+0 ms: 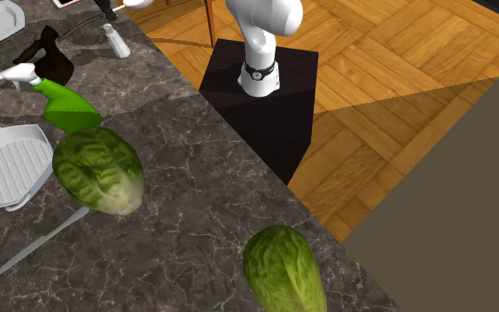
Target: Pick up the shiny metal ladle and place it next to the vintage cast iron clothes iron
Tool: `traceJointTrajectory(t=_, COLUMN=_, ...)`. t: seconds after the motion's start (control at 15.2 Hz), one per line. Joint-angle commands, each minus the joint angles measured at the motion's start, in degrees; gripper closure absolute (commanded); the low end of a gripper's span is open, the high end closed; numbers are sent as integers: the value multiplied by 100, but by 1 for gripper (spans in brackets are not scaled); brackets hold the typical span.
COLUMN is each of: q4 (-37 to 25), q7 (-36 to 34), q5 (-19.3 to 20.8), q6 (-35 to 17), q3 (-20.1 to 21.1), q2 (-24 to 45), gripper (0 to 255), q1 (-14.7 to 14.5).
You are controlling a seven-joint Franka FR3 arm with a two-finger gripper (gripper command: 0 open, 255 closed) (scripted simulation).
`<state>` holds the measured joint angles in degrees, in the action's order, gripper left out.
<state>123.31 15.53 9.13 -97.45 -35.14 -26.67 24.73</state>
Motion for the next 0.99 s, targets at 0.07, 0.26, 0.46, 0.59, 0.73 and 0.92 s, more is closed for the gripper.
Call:
traceJointTrajectory(t=0.07, q4=-223, q7=454, q5=82, q6=62, q3=-356, q2=139, gripper=255, q1=84)
traceJointTrajectory(t=0.26, q4=-498, q7=935, q5=110, q6=102, q3=-755, q2=356, gripper=255, q1=133)
traceJointTrajectory(t=0.46, q4=-828, q7=1454, q5=65, q6=133, q3=-1199, q2=656, gripper=255, q1=145)
traceJointTrajectory(t=0.59, q4=-1078, q7=1831, q5=-20, q6=151, q3=-1531, q2=912, gripper=255, q1=129)
traceJointTrajectory(t=0.73, q4=-1355, q7=2246, q5=-171, q6=168, q3=-1896, q2=1231, gripper=255, q1=103)
traceJointTrajectory(t=0.92, q4=-1250, q7=2322, q5=-197, q6=18, q3=-1973, q2=1291, gripper=255, q1=109)
